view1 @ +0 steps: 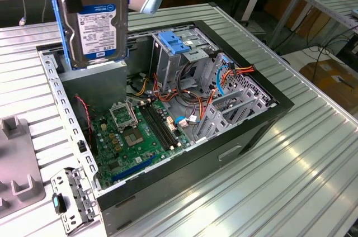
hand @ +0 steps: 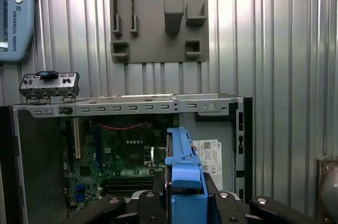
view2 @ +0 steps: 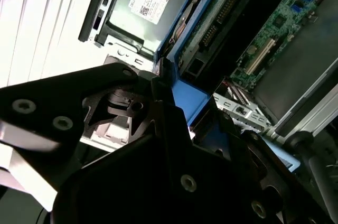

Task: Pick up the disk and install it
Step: 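Pick up the disk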

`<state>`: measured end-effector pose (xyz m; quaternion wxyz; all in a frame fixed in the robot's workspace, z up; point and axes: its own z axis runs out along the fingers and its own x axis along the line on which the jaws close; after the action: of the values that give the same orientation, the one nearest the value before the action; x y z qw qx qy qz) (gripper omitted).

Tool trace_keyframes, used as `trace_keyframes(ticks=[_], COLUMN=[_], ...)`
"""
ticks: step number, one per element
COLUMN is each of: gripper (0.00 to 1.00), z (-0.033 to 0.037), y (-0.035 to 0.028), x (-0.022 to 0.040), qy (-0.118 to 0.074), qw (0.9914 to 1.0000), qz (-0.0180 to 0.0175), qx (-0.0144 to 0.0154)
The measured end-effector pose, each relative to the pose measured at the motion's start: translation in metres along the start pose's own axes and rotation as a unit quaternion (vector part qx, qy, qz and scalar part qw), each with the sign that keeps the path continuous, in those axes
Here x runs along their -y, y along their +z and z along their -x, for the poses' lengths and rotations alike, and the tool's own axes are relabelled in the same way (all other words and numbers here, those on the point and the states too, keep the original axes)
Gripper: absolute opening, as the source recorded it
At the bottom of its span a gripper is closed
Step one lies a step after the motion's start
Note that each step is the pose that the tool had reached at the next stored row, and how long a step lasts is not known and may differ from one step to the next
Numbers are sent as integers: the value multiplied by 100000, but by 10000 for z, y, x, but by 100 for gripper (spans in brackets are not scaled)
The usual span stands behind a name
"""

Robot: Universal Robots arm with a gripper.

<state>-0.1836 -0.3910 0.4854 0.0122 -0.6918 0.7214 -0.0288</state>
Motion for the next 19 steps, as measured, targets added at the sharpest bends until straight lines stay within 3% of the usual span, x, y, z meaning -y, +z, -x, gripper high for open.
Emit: trace_keyframes(ticks=[6, 17, 19], gripper=[37, 37, 37], z=[11, -91, -91], y=[18, 68, 85], x=[255, 434, 510], qy=[0, -3, -8], qw=[100000, 100000, 100000], qz=[-3, -8, -13], qx=[-100, -186, -247])
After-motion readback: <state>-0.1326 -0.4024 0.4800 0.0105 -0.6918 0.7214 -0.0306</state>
